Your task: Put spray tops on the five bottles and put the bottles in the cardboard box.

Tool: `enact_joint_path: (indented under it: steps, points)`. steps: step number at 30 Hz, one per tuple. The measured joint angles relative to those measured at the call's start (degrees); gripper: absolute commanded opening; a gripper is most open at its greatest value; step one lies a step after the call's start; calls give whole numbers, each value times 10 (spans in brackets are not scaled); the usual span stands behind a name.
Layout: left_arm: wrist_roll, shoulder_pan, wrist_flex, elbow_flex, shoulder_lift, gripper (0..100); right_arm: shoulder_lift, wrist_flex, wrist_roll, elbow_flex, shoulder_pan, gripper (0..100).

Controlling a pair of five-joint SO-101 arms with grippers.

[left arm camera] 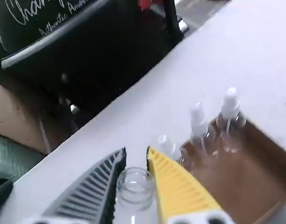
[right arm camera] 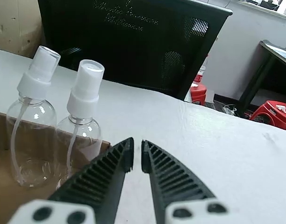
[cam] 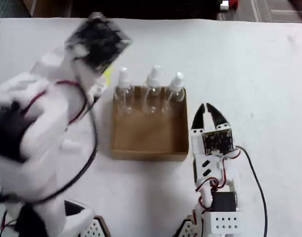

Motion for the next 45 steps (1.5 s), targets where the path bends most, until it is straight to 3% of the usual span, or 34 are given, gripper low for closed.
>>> enact_joint_path:
  steps: [12,17,22,27,32,36,40,45]
  points:
    - [139,112,16,2,-94,23,0,0,0,-4,-149,18]
    - [156,153,23,91,-123,22,0,0,0,-4,-222,17]
    - [162,149,-109,239,-210,22,0,11,0,0,-286,17]
    - [222,145,-319,465,-357,22,0,49,1,0,-361,17]
    - [256,144,-570,779,-511,23,0,50,0,0,-373,17]
    - [257,133,-715,970,-634,24,0,50,0,0,-374,17]
    - [314,100,-776,1076,-687,24,0,50,0,0,-378,17]
    - [413,57,-789,1106,-696,24,0,50,0,0,-376,17]
